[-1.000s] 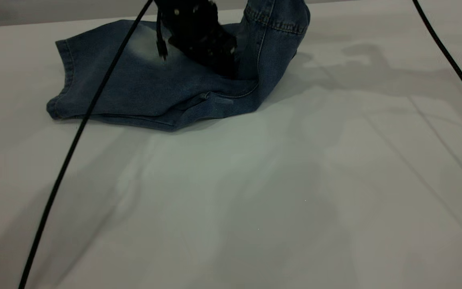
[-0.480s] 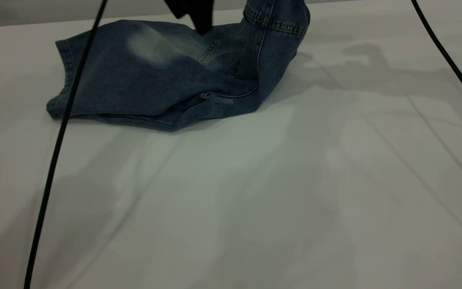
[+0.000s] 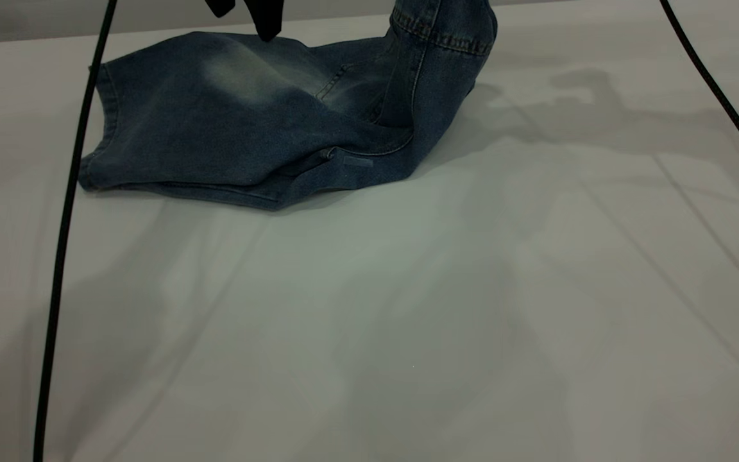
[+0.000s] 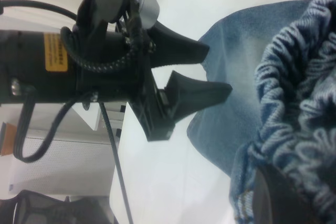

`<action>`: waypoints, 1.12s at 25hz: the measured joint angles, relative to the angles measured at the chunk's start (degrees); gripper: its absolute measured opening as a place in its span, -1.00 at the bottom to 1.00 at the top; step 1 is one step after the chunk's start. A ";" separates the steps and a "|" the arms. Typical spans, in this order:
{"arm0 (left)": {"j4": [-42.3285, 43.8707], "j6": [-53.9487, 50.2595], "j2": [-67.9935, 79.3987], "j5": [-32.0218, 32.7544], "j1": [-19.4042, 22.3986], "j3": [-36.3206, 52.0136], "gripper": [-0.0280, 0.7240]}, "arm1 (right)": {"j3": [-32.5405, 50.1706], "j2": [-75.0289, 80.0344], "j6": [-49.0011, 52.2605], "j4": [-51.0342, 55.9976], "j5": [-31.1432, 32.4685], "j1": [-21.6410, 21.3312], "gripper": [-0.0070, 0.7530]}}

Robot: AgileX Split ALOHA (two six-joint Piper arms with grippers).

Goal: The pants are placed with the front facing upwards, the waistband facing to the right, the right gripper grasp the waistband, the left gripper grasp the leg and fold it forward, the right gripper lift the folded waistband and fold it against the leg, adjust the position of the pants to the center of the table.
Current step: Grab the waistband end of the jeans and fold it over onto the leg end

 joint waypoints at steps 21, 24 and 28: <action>0.37 0.09 3.78 -2.55 0.93 8.31 0.45 | 0.00 0.00 0.00 0.94 1.84 -0.20 -0.85; 0.18 0.16 4.05 -2.89 1.13 8.31 0.45 | 0.00 0.00 0.00 1.73 2.71 -0.20 -0.85; 0.23 0.16 3.99 -2.95 1.37 8.31 0.45 | -0.05 0.00 0.00 4.30 5.49 0.05 -0.85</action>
